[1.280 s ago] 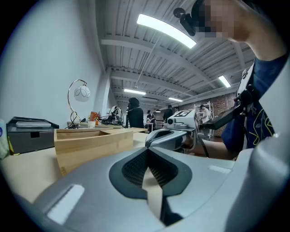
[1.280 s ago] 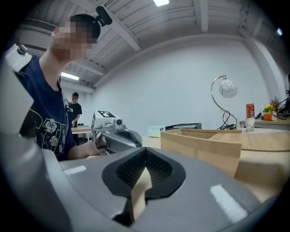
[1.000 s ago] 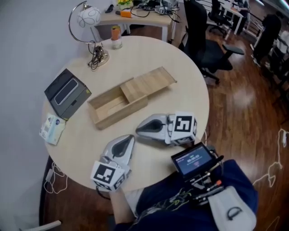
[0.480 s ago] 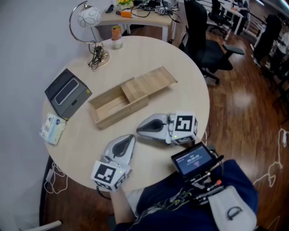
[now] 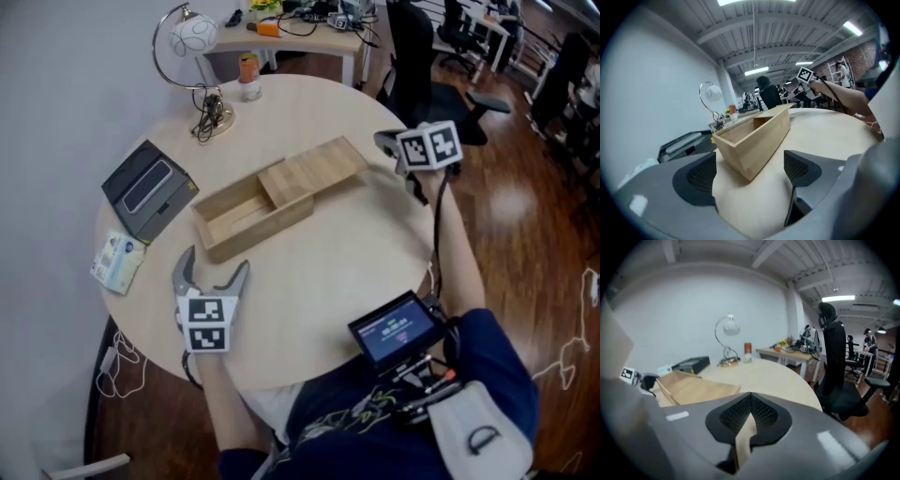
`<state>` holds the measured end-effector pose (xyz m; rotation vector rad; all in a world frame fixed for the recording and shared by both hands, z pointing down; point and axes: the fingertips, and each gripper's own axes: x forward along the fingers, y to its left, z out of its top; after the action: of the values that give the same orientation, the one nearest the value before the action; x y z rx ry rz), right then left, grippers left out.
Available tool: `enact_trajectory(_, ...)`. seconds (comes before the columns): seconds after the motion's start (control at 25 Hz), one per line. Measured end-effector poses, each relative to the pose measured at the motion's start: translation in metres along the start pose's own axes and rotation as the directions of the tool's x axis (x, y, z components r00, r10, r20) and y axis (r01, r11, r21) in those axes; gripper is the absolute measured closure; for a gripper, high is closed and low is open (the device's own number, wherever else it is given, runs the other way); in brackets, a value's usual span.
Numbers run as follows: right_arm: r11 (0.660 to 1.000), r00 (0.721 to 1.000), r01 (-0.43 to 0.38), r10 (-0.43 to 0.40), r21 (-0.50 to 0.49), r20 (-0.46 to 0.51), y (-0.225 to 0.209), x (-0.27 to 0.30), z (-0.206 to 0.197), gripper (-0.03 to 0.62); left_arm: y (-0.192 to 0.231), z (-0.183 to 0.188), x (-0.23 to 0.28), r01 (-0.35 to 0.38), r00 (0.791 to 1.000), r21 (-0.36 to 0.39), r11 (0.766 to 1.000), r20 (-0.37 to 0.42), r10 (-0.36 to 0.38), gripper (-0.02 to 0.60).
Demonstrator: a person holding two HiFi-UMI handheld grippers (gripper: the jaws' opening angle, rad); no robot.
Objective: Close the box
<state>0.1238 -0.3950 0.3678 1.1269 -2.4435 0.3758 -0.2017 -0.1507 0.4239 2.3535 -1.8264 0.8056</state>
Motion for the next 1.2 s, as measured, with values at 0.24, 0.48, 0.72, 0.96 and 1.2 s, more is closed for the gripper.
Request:
enact_trajectory(0.24,0.994,0.972,-0.108,0.109,0.020,-0.209,0.024,0.070,-0.048,0.572,-0.005,0.009,0.025,0.053,0.998,-0.025,0.998,-0.032,-0.053,0.149)
enact_trajectory(0.48,0.945,0.938,-0.324,0.315,-0.042,-0.145,0.147,0.076,-0.042,0.572,-0.009,0.011,0.028,0.069,0.997,-0.018,0.997,-0.026,-0.070,0.147)
enact_trajectory(0.72,0.979,0.986,-0.133,0.115,-0.152,-0.124,0.136,0.070,-0.044,0.572,-0.002,0.016,0.019,0.001,1.000,-0.025,1.000,0.013,-0.001,0.141)
enact_trajectory(0.96,0.714,0.672,-0.700,0.664,-0.011,0.327,0.206,-0.044,-0.020,0.572,-0.030,0.037,-0.041,0.066,0.960,-0.187,0.980,0.278,-0.011,0.578)
enact_trajectory(1.2,0.549,0.576,-0.736,0.815,-0.395,0.059,0.316,-0.065,-0.093,0.572,-0.142,0.049,-0.050,0.588,0.787,-0.166,0.792,0.340,-0.514,0.577)
